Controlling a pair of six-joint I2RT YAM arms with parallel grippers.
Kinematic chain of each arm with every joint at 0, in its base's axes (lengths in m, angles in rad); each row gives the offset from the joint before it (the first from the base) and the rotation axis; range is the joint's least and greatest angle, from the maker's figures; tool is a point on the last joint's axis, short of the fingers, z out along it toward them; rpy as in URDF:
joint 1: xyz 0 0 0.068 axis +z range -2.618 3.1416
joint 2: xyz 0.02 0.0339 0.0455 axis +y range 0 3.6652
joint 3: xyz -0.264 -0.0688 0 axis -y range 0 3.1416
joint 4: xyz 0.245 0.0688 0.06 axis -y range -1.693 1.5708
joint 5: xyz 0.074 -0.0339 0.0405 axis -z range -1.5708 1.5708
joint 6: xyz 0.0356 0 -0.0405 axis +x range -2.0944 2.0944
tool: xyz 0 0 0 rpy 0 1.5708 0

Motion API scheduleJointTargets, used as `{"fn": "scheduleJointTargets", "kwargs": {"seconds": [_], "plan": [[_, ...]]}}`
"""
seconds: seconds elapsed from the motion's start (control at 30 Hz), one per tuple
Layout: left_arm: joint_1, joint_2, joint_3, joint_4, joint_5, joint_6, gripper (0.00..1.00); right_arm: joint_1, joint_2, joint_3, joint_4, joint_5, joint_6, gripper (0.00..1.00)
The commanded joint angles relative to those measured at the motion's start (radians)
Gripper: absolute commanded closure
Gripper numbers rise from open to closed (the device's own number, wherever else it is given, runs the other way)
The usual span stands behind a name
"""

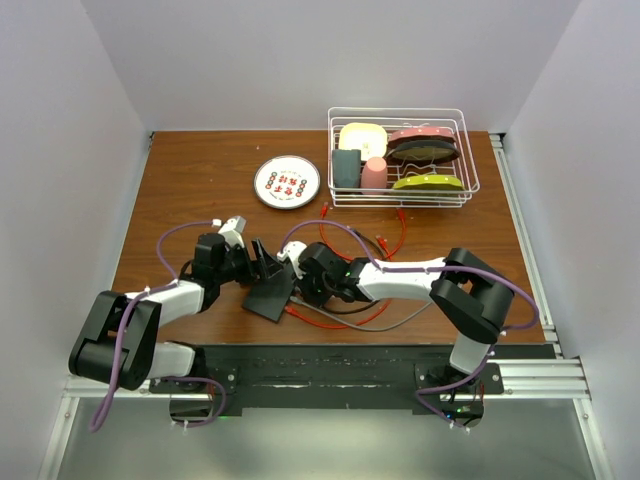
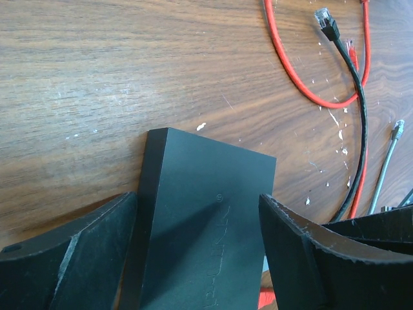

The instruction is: Insert the plug into the switch port

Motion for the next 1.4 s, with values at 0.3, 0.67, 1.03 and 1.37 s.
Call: {"fn": "scheduleJointTargets", "kwargs": {"seconds": [0.3,0.67,1.03,1.37], "plan": [[-0.005,0.015,0.009,-0.021,0.027,0.043,0.19,0.013,0.037,0.107,0.046,-0.026,-0.057,1.0],[-0.006,0.046,0.01,-0.009,0.043,0.046,0.24,0.011,0.063,0.189,-0.019,0.052,-0.019,1.0],[-0.006,0.021,0.009,-0.011,0.056,0.052,0.23,0.011,0.103,0.206,-0.029,0.051,0.023,1.0],[-0.006,-0.007,0.003,-0.015,0.043,0.048,0.23,0.011,0.107,0.265,-0.126,0.101,0.032,1.0]]}}
